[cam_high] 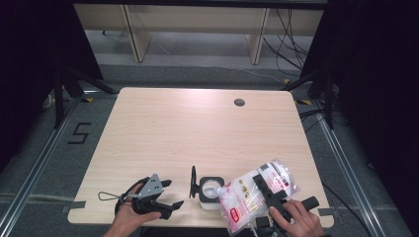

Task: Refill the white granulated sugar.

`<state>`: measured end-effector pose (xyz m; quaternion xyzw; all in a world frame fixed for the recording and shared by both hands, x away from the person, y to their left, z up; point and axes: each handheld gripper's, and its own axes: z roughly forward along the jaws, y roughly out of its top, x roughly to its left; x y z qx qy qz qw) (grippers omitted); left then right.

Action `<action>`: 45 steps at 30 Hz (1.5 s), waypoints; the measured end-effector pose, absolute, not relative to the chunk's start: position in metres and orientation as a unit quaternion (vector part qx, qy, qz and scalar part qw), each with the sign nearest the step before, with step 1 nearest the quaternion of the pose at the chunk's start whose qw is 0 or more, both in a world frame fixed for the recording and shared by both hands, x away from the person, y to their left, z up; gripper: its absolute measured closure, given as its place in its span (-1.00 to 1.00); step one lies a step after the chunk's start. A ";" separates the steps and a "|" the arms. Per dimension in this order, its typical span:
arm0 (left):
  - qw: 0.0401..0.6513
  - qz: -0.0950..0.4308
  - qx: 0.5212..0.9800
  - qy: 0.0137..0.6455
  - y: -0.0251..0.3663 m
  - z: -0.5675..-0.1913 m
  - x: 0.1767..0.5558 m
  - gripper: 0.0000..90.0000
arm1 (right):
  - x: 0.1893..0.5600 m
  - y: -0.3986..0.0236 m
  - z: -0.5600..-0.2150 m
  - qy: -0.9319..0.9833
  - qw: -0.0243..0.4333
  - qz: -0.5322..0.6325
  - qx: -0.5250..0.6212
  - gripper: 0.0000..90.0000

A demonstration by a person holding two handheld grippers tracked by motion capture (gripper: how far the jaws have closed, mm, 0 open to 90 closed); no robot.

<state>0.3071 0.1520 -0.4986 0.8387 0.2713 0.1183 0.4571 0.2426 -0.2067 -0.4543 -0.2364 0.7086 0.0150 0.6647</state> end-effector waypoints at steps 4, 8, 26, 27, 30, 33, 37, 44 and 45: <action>0.458 0.117 0.840 0.267 0.152 -0.499 0.308 -0.57 | 0.242 -0.207 -0.454 0.710 0.664 0.014 -0.233 0.19; 0.457 0.115 0.840 0.271 0.152 -0.498 0.307 -0.57 | 0.242 -0.206 -0.453 0.708 0.663 0.007 -0.243 0.19; 0.457 0.117 0.839 0.270 0.152 -0.499 0.307 -0.57 | 0.241 -0.204 -0.451 0.701 0.668 0.005 -0.250 0.20; 0.456 0.124 0.842 0.259 0.153 -0.498 0.309 -0.57 | 0.241 -0.204 -0.451 0.700 0.668 0.004 -0.251 0.20; 0.458 0.120 0.838 0.272 0.152 -0.499 0.307 -0.57 | 0.240 -0.204 -0.451 0.701 0.668 0.003 -0.250 0.20; 0.457 0.122 0.838 0.273 0.152 -0.499 0.307 -0.57 | 0.240 -0.204 -0.450 0.698 0.670 0.003 -0.253 0.20; 0.458 0.117 0.839 0.271 0.152 -0.499 0.307 -0.57 | 0.240 -0.205 -0.451 0.704 0.666 0.001 -0.248 0.20; 0.455 0.124 0.842 0.261 0.153 -0.498 0.309 -0.57 | 0.241 -0.205 -0.451 0.700 0.670 0.001 -0.249 0.20; 0.459 0.121 0.837 0.271 0.152 -0.499 0.307 -0.57 | 0.241 -0.205 -0.451 0.702 0.667 0.002 -0.250 0.20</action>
